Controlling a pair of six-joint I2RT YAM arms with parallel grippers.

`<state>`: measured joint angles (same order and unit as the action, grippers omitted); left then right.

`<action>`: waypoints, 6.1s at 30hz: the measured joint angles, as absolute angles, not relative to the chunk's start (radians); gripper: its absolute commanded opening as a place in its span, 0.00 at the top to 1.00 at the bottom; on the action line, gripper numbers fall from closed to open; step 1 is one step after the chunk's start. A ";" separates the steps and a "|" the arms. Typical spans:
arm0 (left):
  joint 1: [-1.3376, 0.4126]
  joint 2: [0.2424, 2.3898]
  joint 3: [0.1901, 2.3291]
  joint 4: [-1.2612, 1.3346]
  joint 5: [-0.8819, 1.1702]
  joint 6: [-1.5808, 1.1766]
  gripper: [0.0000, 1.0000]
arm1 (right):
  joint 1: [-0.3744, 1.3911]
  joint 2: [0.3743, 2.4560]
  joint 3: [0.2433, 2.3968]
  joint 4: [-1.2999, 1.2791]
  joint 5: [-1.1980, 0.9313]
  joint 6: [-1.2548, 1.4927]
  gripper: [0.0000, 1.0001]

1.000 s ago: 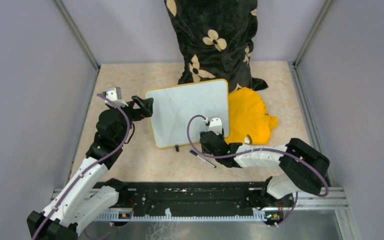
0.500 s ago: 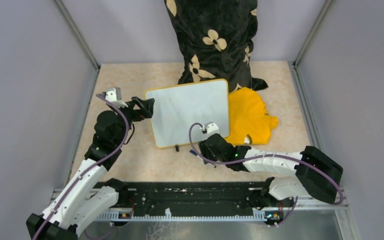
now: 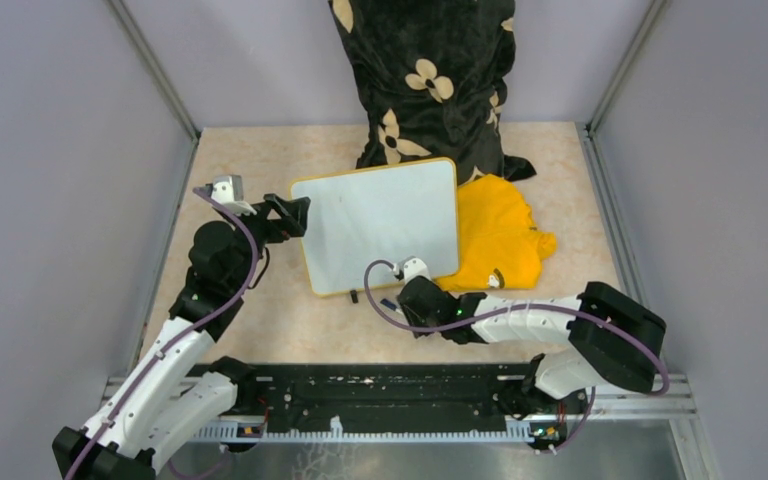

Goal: Write a sentence on the whiteboard
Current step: Open the whiteboard marker at the center of the board.

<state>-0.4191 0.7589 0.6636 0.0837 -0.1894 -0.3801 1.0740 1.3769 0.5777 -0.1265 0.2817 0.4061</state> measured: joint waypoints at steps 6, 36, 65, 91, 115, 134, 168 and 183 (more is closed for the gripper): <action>-0.419 0.758 0.664 0.083 -0.190 -0.381 0.01 | 1.109 1.385 0.593 -0.158 0.297 0.457 0.83; -0.419 0.736 0.664 0.082 -0.191 -0.382 0.01 | 1.187 1.435 0.722 -0.412 0.414 0.698 0.62; -0.419 0.733 0.664 0.083 -0.178 -0.393 0.01 | 1.122 1.440 0.659 -0.232 0.347 0.629 1.00; -0.456 0.796 0.634 0.306 0.403 -0.548 0.01 | 1.123 0.687 0.517 0.025 0.247 0.505 1.00; -0.548 0.999 0.662 0.446 0.867 -0.793 0.46 | 1.124 0.875 0.556 0.376 0.107 0.493 1.00; -0.558 0.979 0.624 0.501 0.834 -0.820 1.00 | 1.130 0.891 0.565 0.395 0.098 0.528 0.55; -0.588 0.857 0.590 0.584 0.767 -0.923 1.00 | 1.123 0.910 0.548 0.543 -0.073 0.725 1.00; -0.572 0.805 0.588 0.556 0.619 -0.919 1.00 | 1.135 0.800 0.466 0.439 -0.069 0.719 1.00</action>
<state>-0.5720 0.8055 0.5884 0.5560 0.6189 -0.9188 1.1351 0.8001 0.4660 0.4389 -0.0692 0.7185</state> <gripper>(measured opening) 0.204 0.058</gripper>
